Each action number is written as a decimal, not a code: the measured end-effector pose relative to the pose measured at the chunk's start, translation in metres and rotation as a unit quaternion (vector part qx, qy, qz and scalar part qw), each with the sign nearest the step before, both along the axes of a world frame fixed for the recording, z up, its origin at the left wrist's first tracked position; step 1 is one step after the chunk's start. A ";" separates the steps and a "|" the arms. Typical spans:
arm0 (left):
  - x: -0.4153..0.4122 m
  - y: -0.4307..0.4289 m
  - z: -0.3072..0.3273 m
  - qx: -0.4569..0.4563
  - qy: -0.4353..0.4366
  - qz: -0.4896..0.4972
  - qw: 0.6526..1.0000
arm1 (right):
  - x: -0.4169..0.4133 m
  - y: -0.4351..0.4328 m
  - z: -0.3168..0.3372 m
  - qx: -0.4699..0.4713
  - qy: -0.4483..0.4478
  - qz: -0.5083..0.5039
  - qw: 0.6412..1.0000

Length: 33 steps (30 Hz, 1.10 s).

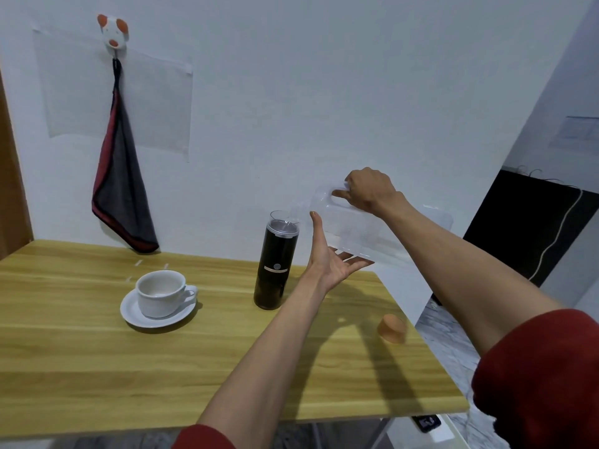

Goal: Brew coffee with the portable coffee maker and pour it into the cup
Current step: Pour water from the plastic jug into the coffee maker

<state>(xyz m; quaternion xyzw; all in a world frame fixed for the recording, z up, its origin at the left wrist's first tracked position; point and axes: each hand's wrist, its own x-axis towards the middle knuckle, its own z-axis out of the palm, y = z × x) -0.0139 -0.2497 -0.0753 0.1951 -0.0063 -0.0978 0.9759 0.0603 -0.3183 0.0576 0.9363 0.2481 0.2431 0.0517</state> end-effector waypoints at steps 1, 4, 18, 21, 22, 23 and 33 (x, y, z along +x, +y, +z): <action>0.000 0.000 0.000 0.000 0.000 0.000 1.000 | 0.000 0.000 0.000 0.000 0.000 0.001 1.000; 0.001 0.000 0.000 -0.001 0.000 -0.001 1.000 | 0.000 0.000 0.001 0.001 0.002 0.000 1.000; -0.002 0.000 0.000 -0.001 -0.003 -0.001 1.000 | 0.000 0.000 0.002 -0.007 -0.006 0.004 1.000; -0.002 0.000 0.001 -0.002 -0.005 -0.003 1.000 | 0.000 0.001 0.002 -0.008 -0.005 0.001 1.000; -0.002 0.000 0.000 -0.003 -0.005 -0.003 1.000 | 0.000 0.001 0.002 -0.007 -0.004 0.000 1.000; -0.002 0.001 0.000 -0.001 -0.004 -0.002 1.000 | 0.000 0.001 0.002 -0.005 -0.004 0.000 1.000; -0.002 0.001 0.000 -0.005 -0.004 -0.002 1.000 | -0.002 0.002 0.002 -0.009 -0.005 -0.006 1.000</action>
